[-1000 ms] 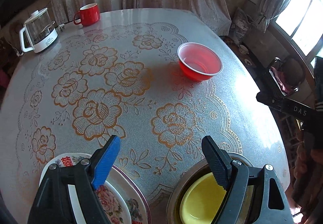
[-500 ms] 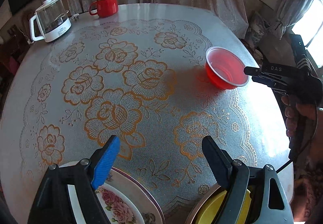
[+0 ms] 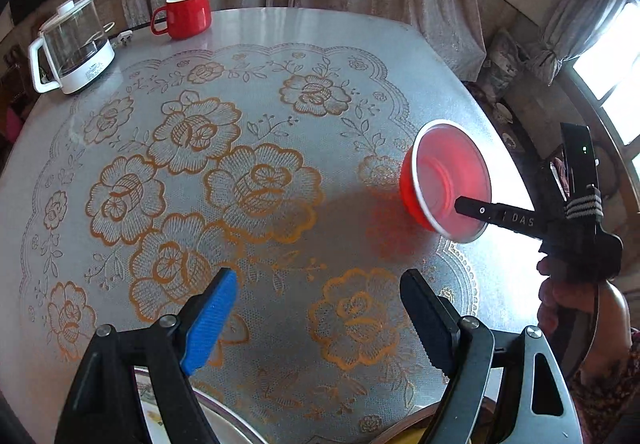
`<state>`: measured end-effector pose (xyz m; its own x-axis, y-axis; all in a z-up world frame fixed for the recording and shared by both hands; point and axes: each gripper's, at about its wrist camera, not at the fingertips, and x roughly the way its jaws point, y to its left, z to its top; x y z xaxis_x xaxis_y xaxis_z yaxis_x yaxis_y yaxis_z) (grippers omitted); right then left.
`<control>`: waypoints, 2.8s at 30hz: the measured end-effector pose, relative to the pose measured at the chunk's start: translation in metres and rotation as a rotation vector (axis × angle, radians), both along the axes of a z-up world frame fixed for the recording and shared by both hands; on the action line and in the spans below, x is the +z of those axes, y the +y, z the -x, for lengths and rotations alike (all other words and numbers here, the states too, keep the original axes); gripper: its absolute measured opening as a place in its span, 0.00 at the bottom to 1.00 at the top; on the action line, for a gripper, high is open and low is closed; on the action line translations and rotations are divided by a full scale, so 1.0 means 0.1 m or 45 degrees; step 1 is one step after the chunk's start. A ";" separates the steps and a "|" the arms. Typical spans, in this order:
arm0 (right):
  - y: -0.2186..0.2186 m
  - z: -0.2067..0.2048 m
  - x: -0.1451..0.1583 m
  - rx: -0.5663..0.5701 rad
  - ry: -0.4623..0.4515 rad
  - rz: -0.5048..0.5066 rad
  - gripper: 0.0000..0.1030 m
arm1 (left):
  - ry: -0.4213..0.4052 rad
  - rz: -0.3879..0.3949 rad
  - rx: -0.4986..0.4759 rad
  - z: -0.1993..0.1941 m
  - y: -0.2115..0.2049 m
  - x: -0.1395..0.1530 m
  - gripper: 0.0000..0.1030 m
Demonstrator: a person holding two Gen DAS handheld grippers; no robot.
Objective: Organize plates and bowls
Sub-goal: 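Close the right gripper on the red bowl rim while the left gripper also grips the rim, then carry the red bowl with both grippers over the yellow bowl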
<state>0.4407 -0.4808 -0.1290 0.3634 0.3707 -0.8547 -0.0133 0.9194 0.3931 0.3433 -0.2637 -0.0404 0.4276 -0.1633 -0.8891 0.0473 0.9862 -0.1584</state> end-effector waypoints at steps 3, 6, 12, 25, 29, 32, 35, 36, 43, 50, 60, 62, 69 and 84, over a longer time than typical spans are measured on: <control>0.03 0.08 0.00 0.039 0.003 0.003 0.11 | 0.000 0.043 -0.064 -0.17 -0.17 -0.01 0.81; 0.05 0.12 -0.01 0.054 0.002 0.015 0.11 | -0.009 0.010 -0.109 -0.35 -0.35 -0.03 0.81; 0.06 0.12 -0.03 0.057 0.005 0.018 0.10 | -0.076 -0.089 -0.205 -0.60 -0.65 -0.09 0.81; 0.08 0.12 0.01 0.059 -0.013 0.017 0.10 | 0.007 -0.046 -0.304 -0.80 -0.76 -0.42 0.08; 0.09 0.14 0.02 0.057 -0.019 0.015 0.09 | -0.023 -0.067 -0.320 -0.70 -0.78 -0.38 0.08; 0.09 0.17 0.03 0.049 -0.016 0.005 0.08 | -0.026 -0.059 -0.315 -0.64 -0.76 -0.37 0.08; 0.08 0.22 0.05 0.039 -0.015 -0.009 0.08 | -0.032 -0.047 -0.306 -0.58 -0.74 -0.33 0.08; 0.09 0.24 0.06 0.038 -0.017 -0.011 0.08 | -0.036 -0.044 -0.307 -0.55 -0.73 -0.31 0.08; 0.10 0.45 0.23 0.026 -0.045 -0.035 0.08 | -0.074 0.005 -0.309 -0.27 -0.66 -0.09 0.08; 0.16 0.79 0.50 0.014 -0.084 -0.039 0.08 | -0.124 0.060 -0.319 0.07 -0.56 0.18 0.08; 0.24 1.50 0.84 -0.034 -0.111 -0.036 0.08 | -0.159 0.123 -0.393 0.70 -0.38 0.41 0.08; 0.25 1.64 0.84 -0.052 -0.097 -0.036 0.08 | -0.145 0.150 -0.412 0.80 -0.35 0.40 0.08; 0.32 2.09 0.79 -0.105 -0.057 -0.040 0.08 | -0.151 0.137 -0.479 1.17 -0.28 0.39 0.08; 0.53 2.63 0.64 -0.174 0.006 -0.045 0.09 | -0.122 0.071 -0.551 1.60 -0.17 0.23 0.08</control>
<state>0.1777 -0.4275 -0.0651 0.4086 0.3482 -0.8437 0.1131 0.8979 0.4254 0.1838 -0.2803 -0.0175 0.3897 -0.3918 -0.8334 0.4708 0.8625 -0.1854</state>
